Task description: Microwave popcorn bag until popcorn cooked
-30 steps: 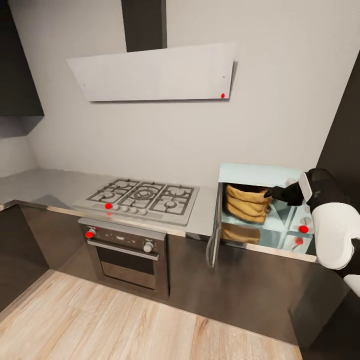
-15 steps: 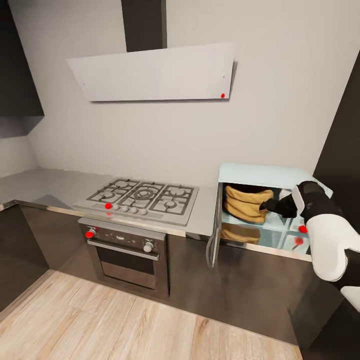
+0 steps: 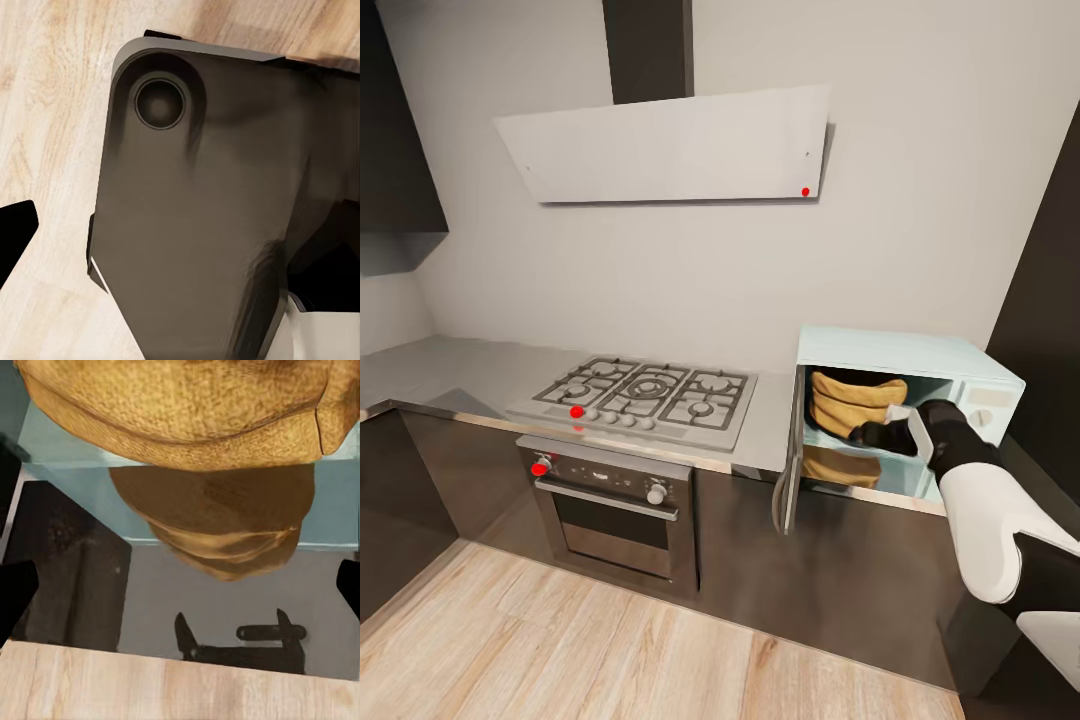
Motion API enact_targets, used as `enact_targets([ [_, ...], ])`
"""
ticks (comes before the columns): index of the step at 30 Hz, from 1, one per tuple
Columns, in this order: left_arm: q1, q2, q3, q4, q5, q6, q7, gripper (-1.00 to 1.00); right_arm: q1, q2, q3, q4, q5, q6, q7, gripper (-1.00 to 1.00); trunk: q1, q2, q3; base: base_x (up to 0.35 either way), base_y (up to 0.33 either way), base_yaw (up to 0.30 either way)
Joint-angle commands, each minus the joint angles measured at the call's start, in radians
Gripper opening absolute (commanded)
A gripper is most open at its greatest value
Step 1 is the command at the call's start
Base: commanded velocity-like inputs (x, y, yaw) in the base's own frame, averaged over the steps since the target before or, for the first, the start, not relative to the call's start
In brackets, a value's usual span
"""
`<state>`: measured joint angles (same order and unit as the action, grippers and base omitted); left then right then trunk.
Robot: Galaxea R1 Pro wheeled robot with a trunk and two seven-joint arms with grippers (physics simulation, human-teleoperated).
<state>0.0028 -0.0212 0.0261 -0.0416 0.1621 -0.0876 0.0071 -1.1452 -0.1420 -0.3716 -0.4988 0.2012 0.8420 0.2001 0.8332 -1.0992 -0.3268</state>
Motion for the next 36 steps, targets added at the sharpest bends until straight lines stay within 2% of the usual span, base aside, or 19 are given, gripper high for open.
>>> enact_targets([
  [1, 0.0, 0.0, 0.002, -0.001, 0.005, -0.001, 0.001, 1.0, 0.001, 0.001, -0.006, 0.0, 0.008, -0.022, 0.008, 1.0, 0.0, -0.001, -0.001, 0.0, 0.0, 0.0],
  [4, 0.0, 0.0, 0.002, -0.001, 0.005, -0.001, 0.001, 1.0, 0.038, 0.019, -0.007, 0.015, 0.006, -0.163, 0.007, 1.0, 0.0, -0.001, -0.001, 0.0, 0.0, 0.0],
  [7, 0.0, 0.0, 0.001, -0.001, 0.005, -0.001, 0.001, 1.0, 0.121, 0.083, -0.008, 0.028, 0.012, -0.405, -0.014, 1.0, 0.0, -0.001, -0.001, 0.0, 0.0, 0.0],
  [9, 0.0, 0.0, 0.001, -0.001, 0.005, -0.001, 0.001, 1.0, 0.146, 0.109, -0.009, 0.032, 0.007, -0.567, -0.046, 1.0, 0.0, -0.001, -0.001, 0.0, 0.0, 0.0],
  [10, 0.0, 0.0, 0.001, -0.001, 0.005, -0.001, 0.001, 1.0, 0.157, 0.118, -0.009, 0.041, 0.006, -0.617, -0.059, 1.0, 0.0, -0.001, -0.001, 0.0, 0.0, 0.0],
  [11, 0.0, 0.0, 0.001, -0.001, 0.005, -0.001, 0.001, 1.0, 0.165, 0.125, -0.009, 0.055, 0.006, -0.651, -0.066, 1.0, 0.0, -0.001, -0.001, 0.0, 0.0, 0.0],
  [14, 0.0, 0.0, 0.002, -0.001, 0.005, -0.001, 0.001, 1.0, 0.182, 0.134, -0.011, 0.139, 0.006, -0.828, -0.081, 1.0, 0.0, -0.001, -0.001, 0.0, 0.0, 0.0],
  [15, 0.0, 0.0, 0.002, -0.001, 0.005, -0.001, 0.001, 1.0, 0.185, 0.135, -0.012, 0.182, 0.005, -0.931, -0.115, 1.0, 0.0, -0.001, -0.001, 0.0, 0.0, 0.0],
  [16, 0.0, 0.0, 0.003, -0.001, 0.005, -0.001, 0.001, 1.0, 0.185, 0.134, -0.013, 0.194, 0.005, -0.962, -0.142, 1.0, 0.0, -0.001, -0.001, 0.0, 0.0, 0.0],
  [18, 0.0, 0.0, 0.002, -0.001, 0.005, -0.001, 0.001, 1.0, 0.186, 0.132, -0.013, 0.208, 0.005, -0.998, -0.197, 1.0, 0.0, -0.001, -0.001, 0.0, 0.0, 0.0],
  [20, 0.0, 0.0, 0.003, -0.001, 0.005, -0.001, 0.001, 1.0, 0.186, 0.129, -0.012, 0.213, 0.009, -1.009, -0.212, 1.0, 0.0, -0.001, -0.001, 0.0, 0.0, 0.0],
  [32, 0.0, 0.0, 0.002, -0.001, 0.005, -0.001, 0.001, 1.0, 0.186, 0.125, -0.013, 0.209, 0.018, -1.012, -0.22, 1.0, 0.0, -0.001, -0.001, 0.002, 0.0, 0.0],
  [36, 0.0, 0.0, 0.003, -0.001, 0.006, -0.001, 0.001, 1.0, 0.186, 0.124, -0.013, 0.199, 0.018, -1.014, -0.219, 1.0, 0.0, -0.001, -0.001, 0.222, 0.0, 0.0],
])
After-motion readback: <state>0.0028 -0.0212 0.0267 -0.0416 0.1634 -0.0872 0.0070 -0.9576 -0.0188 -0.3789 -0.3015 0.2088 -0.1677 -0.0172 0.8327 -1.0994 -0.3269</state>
